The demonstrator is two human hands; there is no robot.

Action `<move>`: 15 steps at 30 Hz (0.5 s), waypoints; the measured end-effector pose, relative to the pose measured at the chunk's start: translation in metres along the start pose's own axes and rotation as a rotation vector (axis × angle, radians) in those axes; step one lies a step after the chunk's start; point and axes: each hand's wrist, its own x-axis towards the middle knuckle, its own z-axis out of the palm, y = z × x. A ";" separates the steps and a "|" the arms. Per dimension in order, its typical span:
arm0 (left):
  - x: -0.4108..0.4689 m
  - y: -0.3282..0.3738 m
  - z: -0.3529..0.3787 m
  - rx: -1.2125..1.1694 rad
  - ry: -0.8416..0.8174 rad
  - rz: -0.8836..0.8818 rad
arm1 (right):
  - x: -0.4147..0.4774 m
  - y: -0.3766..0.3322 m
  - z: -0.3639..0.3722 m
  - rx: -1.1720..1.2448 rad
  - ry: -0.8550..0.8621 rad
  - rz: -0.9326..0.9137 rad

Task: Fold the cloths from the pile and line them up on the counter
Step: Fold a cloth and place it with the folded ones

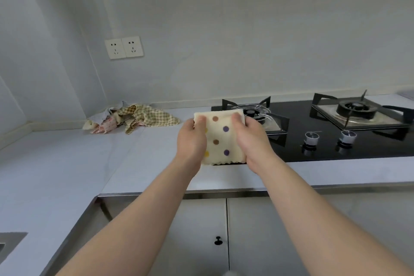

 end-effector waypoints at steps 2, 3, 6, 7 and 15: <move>-0.012 0.000 0.034 0.070 0.049 0.163 | -0.003 0.004 -0.025 -0.140 0.152 -0.136; -0.018 -0.001 0.051 0.101 0.060 0.226 | -0.004 0.006 -0.040 -0.190 0.220 -0.181; -0.033 -0.004 0.106 0.178 0.027 0.313 | -0.004 0.017 -0.089 -0.283 0.362 -0.239; -0.037 -0.007 0.126 0.192 0.003 0.323 | -0.003 0.021 -0.108 -0.306 0.395 -0.233; -0.069 -0.022 0.299 0.206 -0.193 0.378 | 0.039 0.062 -0.269 -0.383 0.605 -0.115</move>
